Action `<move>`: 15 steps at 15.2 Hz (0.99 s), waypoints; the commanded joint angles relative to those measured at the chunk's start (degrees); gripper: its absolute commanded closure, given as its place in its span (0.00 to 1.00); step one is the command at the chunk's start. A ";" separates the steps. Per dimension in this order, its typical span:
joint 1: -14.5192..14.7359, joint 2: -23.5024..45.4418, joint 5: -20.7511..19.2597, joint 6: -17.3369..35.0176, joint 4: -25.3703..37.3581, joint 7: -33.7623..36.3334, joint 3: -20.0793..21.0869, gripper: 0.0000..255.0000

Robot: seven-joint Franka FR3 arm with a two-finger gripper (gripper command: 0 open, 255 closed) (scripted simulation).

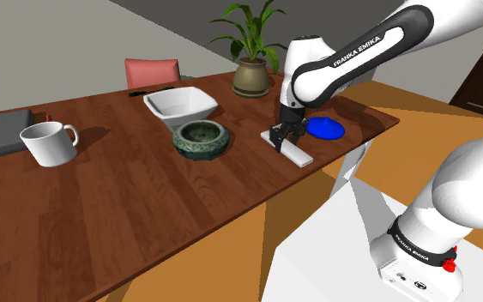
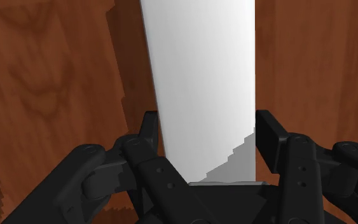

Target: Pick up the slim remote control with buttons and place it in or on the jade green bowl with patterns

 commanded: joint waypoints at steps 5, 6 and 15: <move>0.09 -3.10 0.31 -5.19 2.10 -0.32 -0.18 1.00; 0.10 -3.57 0.35 -6.06 2.50 -0.37 -0.21 1.00; 0.17 -7.10 0.56 -13.74 6.67 -0.67 -0.48 1.00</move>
